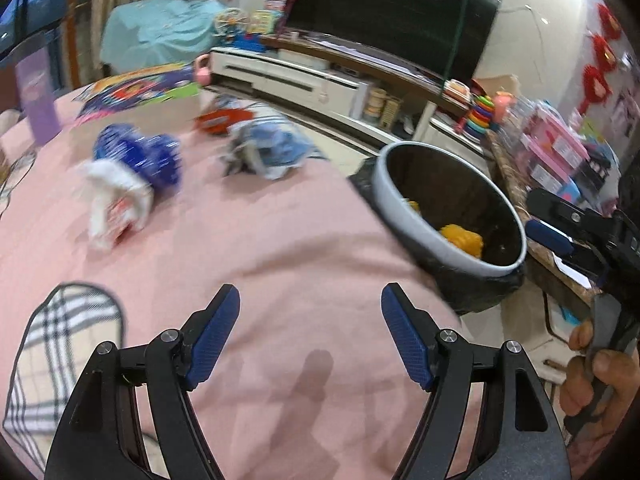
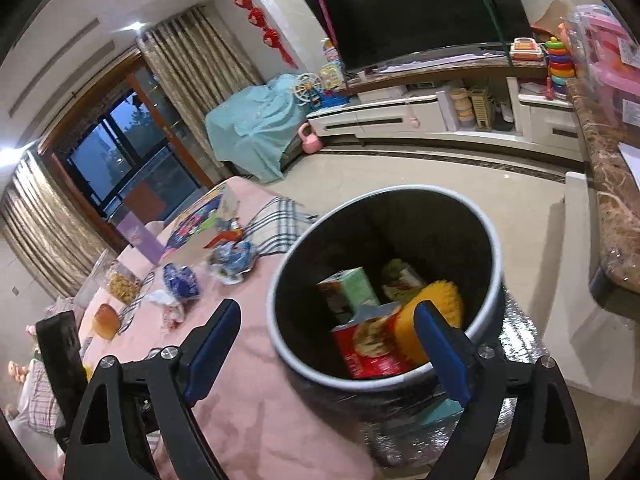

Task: Collect trash
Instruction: 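Move both tools back to the table toward the white tissue and crumpled paper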

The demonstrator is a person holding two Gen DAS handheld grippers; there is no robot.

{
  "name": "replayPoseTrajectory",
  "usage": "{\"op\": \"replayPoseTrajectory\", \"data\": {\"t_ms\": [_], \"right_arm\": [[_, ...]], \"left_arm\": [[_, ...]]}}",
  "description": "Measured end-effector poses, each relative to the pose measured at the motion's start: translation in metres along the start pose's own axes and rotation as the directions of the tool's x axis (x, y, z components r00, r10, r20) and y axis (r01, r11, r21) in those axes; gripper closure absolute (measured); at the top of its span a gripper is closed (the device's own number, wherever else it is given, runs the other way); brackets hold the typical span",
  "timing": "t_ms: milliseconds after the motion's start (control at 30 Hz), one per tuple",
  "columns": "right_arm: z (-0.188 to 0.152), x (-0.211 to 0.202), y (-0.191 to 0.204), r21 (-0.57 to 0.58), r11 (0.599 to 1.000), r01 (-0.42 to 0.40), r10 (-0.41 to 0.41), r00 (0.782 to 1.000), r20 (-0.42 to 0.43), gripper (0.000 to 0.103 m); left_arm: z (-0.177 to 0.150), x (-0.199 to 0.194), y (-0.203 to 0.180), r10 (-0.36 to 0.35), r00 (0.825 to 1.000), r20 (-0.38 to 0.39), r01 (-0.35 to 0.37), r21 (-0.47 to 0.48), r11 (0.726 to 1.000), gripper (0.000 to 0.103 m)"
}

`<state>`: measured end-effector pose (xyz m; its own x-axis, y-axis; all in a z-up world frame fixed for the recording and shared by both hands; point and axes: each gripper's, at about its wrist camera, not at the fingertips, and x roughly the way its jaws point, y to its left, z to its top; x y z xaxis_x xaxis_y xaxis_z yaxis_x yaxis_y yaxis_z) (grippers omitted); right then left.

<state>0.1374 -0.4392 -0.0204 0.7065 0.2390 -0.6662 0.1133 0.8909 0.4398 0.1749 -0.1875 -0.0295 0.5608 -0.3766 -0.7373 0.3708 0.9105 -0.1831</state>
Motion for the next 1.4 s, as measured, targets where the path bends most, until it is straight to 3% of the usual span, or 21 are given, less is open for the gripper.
{"op": "replayPoseTrajectory", "data": {"t_ms": [333, 467, 733, 1000, 1400], "right_arm": [[-0.021, 0.026, 0.048, -0.061, 0.996, -0.059, 0.055, 0.996, -0.064, 0.012], [-0.030, 0.035, 0.067, -0.087, 0.993, -0.076, 0.068, 0.994, -0.087, 0.002], [-0.039, 0.057, 0.106, -0.152, 0.982, -0.113, 0.094, 0.988, -0.125, 0.002], [-0.038, 0.084, 0.125, -0.188, 0.977, -0.104, 0.076, 0.986, -0.148, 0.002], [-0.011, 0.118, 0.135, -0.223, 0.974, -0.049, 0.025, 0.994, -0.109, 0.002]], "left_arm": [[-0.030, -0.023, 0.065, 0.083, 0.997, 0.008, -0.081, -0.144, 0.986, 0.028], [-0.035, -0.032, 0.085, 0.099, 0.995, 0.015, -0.094, -0.187, 0.978, 0.026], [-0.040, -0.040, 0.113, 0.129, 0.991, 0.023, -0.120, -0.244, 0.962, 0.025], [-0.035, -0.040, 0.131, 0.152, 0.988, 0.023, -0.140, -0.275, 0.951, 0.025], [-0.012, -0.029, 0.143, 0.162, 0.986, 0.028, -0.148, -0.286, 0.947, 0.025]]}}
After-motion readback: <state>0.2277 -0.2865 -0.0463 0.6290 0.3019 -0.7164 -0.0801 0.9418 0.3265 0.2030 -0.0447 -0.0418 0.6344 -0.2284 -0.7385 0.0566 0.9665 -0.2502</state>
